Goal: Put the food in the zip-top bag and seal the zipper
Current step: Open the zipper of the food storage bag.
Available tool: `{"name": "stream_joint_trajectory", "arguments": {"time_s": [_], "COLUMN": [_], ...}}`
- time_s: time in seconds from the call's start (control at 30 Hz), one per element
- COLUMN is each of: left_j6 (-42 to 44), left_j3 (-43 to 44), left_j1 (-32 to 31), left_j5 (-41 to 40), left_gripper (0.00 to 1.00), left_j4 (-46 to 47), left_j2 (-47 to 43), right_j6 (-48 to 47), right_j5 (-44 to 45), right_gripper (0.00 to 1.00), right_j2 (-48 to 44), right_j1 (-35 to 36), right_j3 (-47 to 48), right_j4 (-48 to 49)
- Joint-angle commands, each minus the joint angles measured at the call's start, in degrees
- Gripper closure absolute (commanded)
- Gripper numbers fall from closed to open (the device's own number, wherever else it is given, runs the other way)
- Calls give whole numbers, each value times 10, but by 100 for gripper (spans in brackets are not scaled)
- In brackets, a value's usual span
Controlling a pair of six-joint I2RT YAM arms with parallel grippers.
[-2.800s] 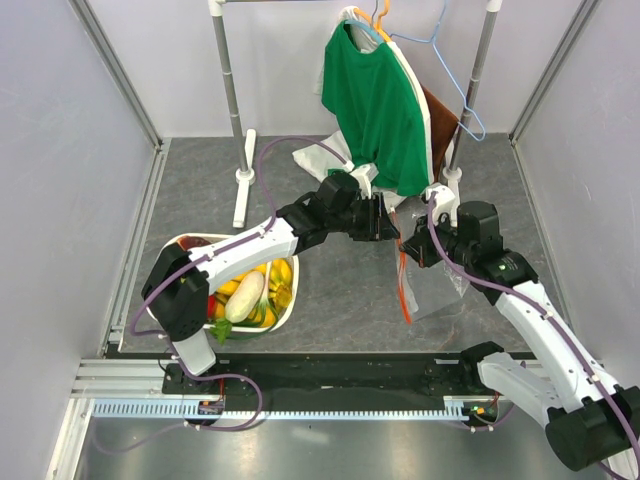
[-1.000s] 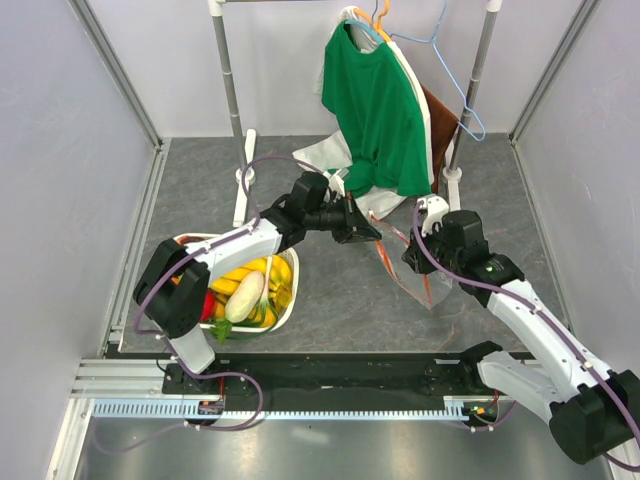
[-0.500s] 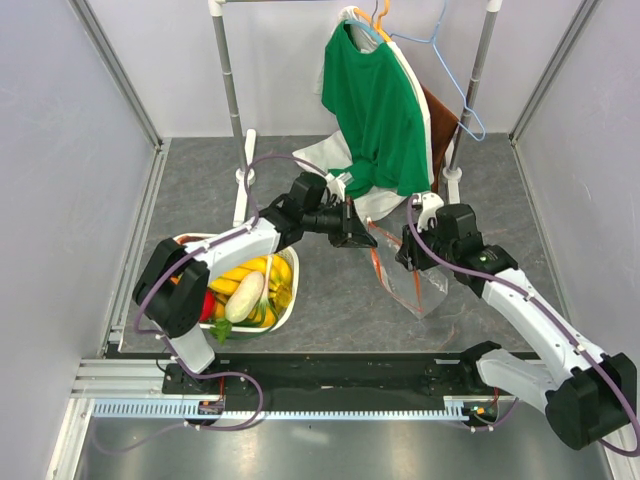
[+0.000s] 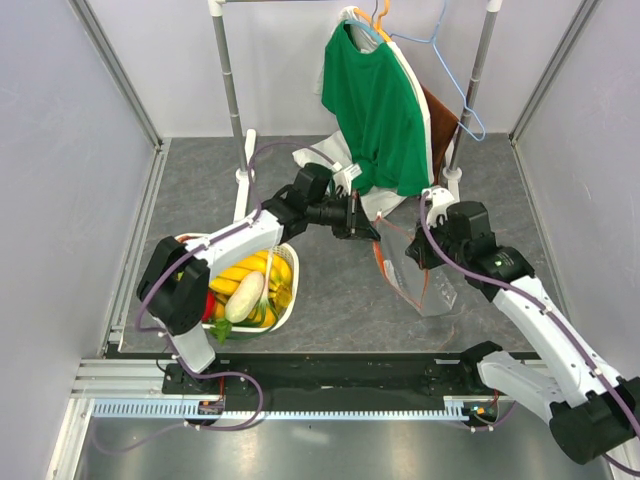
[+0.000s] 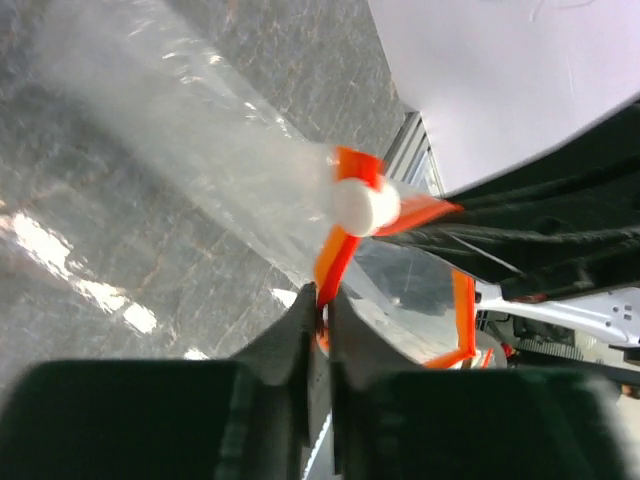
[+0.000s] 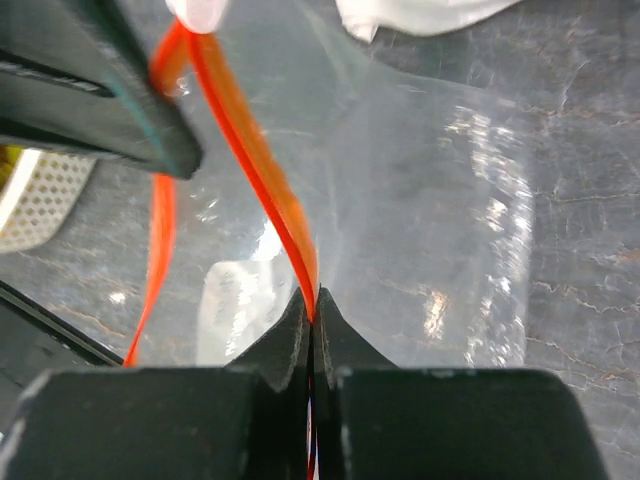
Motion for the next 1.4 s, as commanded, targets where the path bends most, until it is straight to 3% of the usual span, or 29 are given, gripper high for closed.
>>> {"name": "stream_joint_trajectory", "arguments": {"time_s": [0.0,0.1,0.23,0.27,0.4,0.6,0.87,1.1,1.13,1.27,1.37], "left_j6": [57,65,96,105,131,110,96,127,133,161,162], "left_j3": [53,55,58,68,83,97,117,131,133,118,82], "left_j1": [25,28,16,12,-21,-67,-134,-149,-148,-127,-96], "left_j5": [11,11,-104,-113,-185,-221,-259,-282,-285,-280,-247], "left_gripper": [68,48,34,24,18,17,23,28,31,65,81], "left_j4": [-15,-17,-75,-82,-115,-145,-161,-170,-170,-179,-177], "left_j2": [35,16,-23,-27,-39,-23,18,56,58,65,32], "right_j6": [66,108,172,180,209,245,273,283,283,262,216], "right_j5": [40,70,145,157,154,120,143,130,129,111,132], "right_gripper": [100,100,100,100,100,100,100,100,100,100,100], "right_j2": [-15,-1,33,38,65,58,50,29,27,19,7], "right_j1": [1,1,0,1,1,0,1,3,3,2,2], "right_j3": [29,23,16,16,15,-9,-26,-30,-30,-11,17], "right_j4": [4,22,24,23,30,53,56,63,65,43,-1]}}
